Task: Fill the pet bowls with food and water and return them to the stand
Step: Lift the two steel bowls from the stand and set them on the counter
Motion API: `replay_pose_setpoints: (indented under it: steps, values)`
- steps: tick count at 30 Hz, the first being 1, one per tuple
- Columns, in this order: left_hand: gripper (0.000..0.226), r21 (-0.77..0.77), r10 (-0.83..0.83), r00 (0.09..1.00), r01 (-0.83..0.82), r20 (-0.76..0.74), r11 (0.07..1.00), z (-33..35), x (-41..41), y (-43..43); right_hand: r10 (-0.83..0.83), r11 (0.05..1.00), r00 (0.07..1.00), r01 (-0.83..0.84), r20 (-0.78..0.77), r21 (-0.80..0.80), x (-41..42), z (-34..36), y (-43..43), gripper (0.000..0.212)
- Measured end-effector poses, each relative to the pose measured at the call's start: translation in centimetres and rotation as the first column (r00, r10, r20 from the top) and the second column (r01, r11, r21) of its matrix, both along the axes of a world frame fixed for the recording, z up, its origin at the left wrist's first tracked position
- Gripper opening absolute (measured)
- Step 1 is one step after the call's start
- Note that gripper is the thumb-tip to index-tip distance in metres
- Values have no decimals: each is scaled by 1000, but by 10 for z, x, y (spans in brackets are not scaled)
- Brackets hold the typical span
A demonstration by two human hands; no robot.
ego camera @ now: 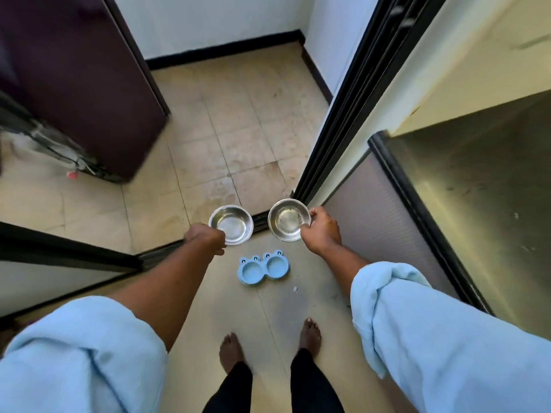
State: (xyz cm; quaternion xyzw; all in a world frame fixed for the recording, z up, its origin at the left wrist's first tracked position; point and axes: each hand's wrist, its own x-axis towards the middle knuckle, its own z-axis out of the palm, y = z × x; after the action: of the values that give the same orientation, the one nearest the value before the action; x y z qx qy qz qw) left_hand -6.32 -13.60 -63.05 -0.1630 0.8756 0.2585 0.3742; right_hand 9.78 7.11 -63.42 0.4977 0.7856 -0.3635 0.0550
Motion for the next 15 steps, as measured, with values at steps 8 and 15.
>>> replay_pose_setpoints:
  steps: [8, 15]
  values:
    - [7, 163, -44, 991, 64, -125, 985, 99, -12, 14, -87, 995, 989, 93, -121, 48, 13, 95, -7, 17]
    - [7, 262, -61, 969, 126, -241, 957, 166, -6, 39, -193, 973, 955, 217, -226, 85, 49, 151, 6, 14]
